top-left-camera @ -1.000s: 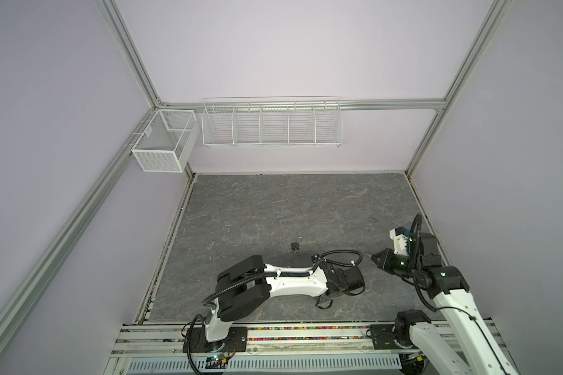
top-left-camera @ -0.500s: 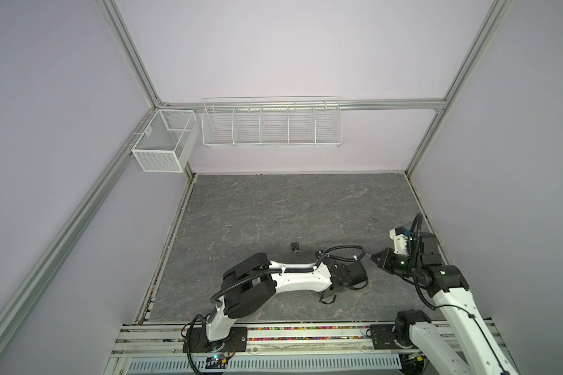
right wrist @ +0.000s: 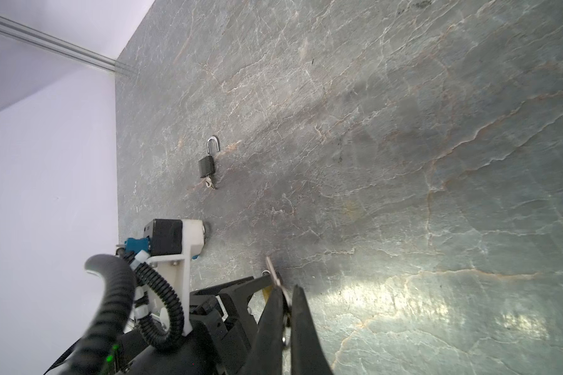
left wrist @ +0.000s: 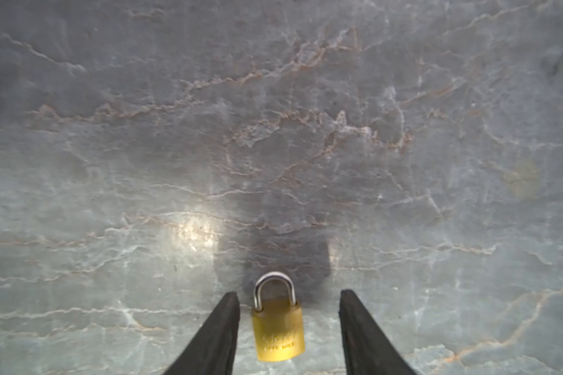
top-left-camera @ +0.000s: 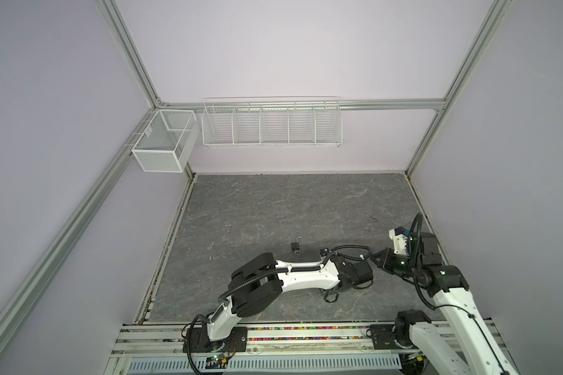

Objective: Unlock with the key
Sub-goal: 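Close the left gripper on the gold padlock's body, then lift the gold padlock off the table with the left gripper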

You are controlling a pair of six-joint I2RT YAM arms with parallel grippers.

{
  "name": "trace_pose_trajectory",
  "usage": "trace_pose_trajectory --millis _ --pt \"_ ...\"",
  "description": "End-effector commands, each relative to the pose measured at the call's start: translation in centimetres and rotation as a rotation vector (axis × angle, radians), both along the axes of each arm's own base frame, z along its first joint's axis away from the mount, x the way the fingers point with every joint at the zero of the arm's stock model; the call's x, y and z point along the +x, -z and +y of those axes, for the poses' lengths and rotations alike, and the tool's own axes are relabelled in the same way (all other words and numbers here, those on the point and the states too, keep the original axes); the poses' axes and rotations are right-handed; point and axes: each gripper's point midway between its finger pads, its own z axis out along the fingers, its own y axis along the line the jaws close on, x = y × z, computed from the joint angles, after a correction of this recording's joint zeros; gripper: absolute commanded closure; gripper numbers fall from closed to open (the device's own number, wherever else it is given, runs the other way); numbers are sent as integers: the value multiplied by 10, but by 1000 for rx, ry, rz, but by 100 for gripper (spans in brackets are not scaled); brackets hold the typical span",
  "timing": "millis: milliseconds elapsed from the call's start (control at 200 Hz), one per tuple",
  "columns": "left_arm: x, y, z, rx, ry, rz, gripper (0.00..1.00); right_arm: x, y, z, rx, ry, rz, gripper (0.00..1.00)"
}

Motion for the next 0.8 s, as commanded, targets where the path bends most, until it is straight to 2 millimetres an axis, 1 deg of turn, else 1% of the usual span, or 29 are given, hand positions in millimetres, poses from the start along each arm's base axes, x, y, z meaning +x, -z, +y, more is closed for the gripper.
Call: trace_pose_trajectory --millis 0,115,275,425,595,800 --pt "-4 5 7 69 27 0 50 -2 4 0 9 1 16 94" --pt "-7 13 9 73 12 18 52 -2 2 -1 6 5 13 94" --pt "-9 16 7 63 12 29 54 -3 1 -1 5 5 11 94" --pt "-9 25 9 61 1 54 57 -3 3 -2 3 10 14 94" --pt "-10 27 7 53 1 63 60 -3 4 -2 2 9 15 94" --pt "-13 28 13 71 8 75 62 -3 3 -2 1 7 13 94"
